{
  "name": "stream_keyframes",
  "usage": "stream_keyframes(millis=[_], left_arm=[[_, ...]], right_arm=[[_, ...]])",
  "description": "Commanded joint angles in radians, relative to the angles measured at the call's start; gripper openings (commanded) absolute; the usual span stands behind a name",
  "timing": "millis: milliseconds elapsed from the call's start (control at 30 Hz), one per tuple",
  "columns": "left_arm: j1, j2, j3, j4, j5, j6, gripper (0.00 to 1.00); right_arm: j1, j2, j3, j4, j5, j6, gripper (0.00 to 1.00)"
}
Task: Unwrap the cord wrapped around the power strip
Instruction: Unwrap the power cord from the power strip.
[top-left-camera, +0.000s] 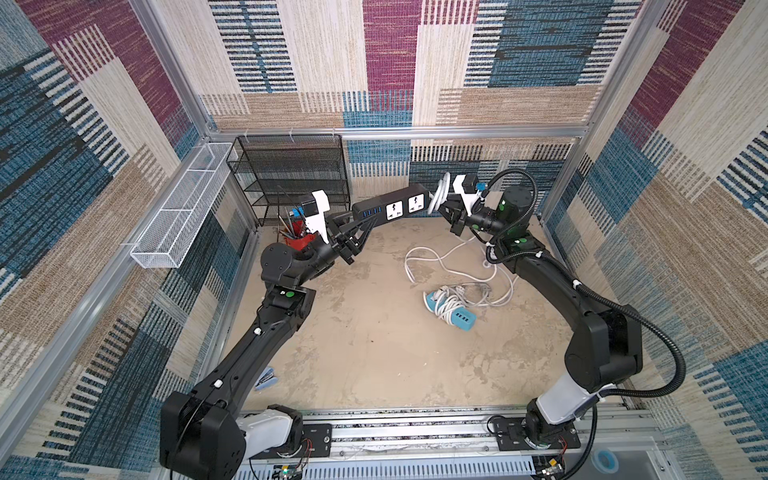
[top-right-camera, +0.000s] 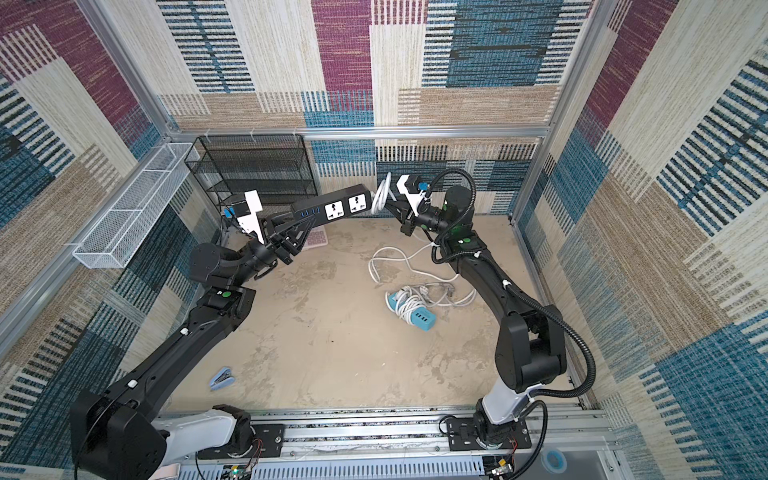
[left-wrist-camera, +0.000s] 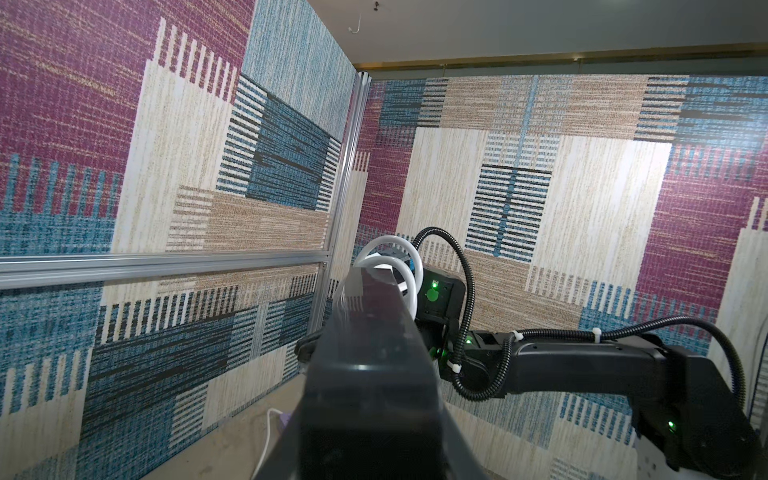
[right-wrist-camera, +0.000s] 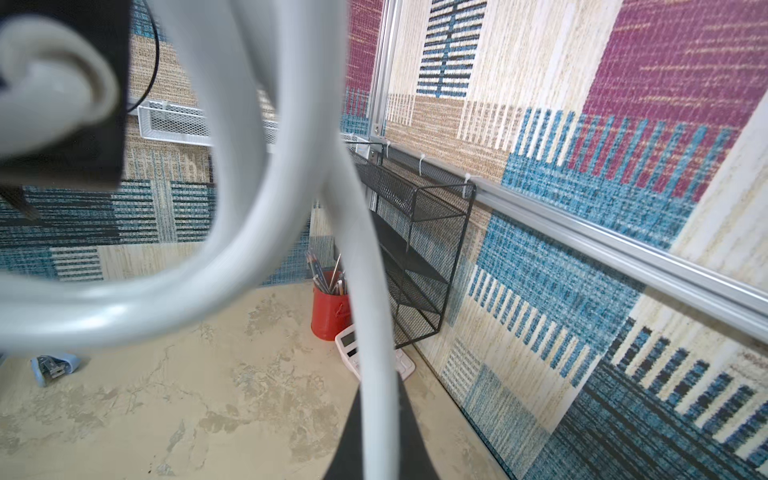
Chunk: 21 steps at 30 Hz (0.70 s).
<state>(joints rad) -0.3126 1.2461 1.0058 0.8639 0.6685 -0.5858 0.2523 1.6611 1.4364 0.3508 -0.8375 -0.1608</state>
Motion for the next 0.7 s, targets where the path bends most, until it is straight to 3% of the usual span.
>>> stream_keyframes(millis=[0, 333, 667], left_arm=[[-0.003, 0.021, 0.016, 0.113, 0.018, -0.06, 0.0], [-0.004, 0.022, 0.014, 0.074, 0.0, -0.036, 0.0], [0.003, -0.019, 0.0, 0.01, -0.058, 0.035, 0.0]], right_arm=[[0.003, 0.021, 0.065, 0.039, 0.004, 0.017, 0.0], [0.003, 0.038, 0.278, -0.068, 0.101, -0.068, 0.0], [0.004, -0.127, 0.169, -0.101, 0.169, -0.126, 0.0]])
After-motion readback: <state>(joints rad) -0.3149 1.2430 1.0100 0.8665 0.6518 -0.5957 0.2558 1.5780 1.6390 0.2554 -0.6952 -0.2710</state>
